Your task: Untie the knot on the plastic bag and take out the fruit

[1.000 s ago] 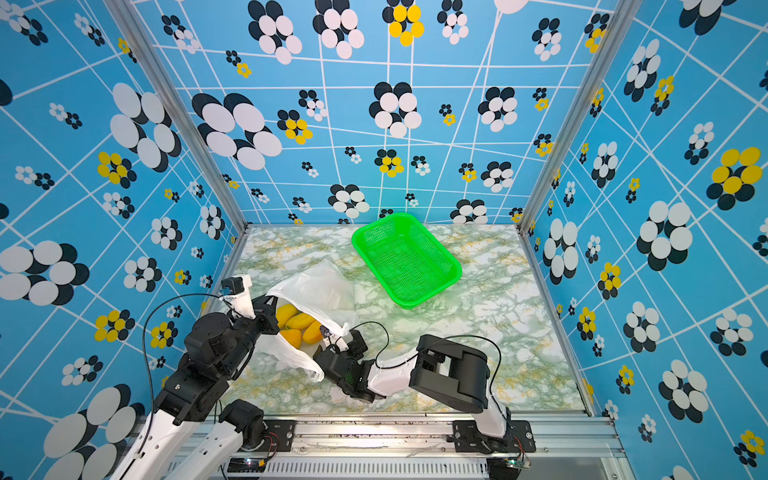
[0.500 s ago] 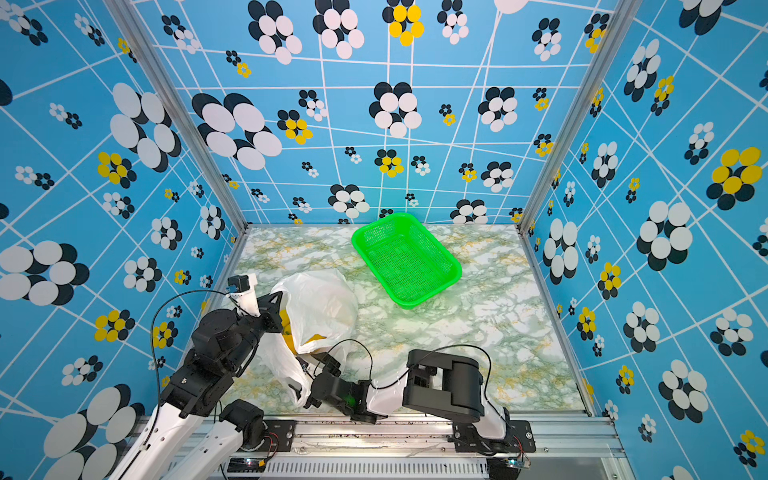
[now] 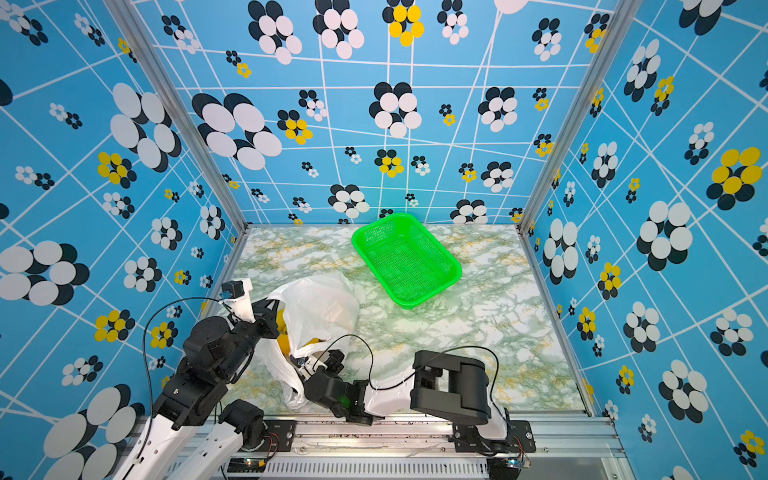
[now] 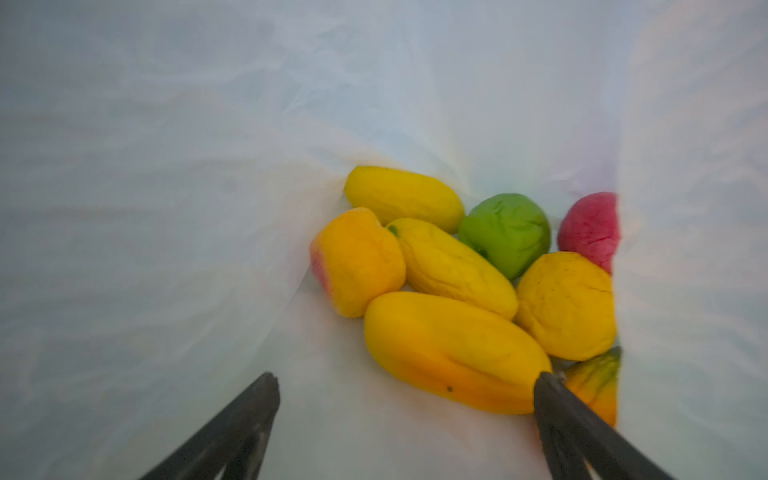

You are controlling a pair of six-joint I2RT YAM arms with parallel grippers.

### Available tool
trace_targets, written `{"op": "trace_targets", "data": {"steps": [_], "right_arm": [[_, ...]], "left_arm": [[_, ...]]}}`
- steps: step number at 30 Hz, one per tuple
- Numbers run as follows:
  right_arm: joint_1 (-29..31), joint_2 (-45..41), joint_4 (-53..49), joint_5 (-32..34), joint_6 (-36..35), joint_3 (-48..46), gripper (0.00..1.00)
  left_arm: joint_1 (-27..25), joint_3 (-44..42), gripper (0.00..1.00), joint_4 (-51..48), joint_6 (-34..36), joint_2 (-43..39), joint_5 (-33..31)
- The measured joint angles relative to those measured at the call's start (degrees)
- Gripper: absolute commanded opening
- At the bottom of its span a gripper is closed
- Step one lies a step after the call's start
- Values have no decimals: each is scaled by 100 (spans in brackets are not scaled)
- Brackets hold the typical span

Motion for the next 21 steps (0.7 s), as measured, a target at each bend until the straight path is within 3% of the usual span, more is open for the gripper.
{"op": "trace_targets", "data": {"steps": [12, 21], "right_arm": [[-50, -492, 1626, 2190, -125, -1056, 98], [-140, -452, 3289, 3580, -1211, -1174, 99]], "left_arm": [[0, -61, 0, -87, -81, -72, 197], [0, -85, 0, -83, -79, -118, 238]]}}
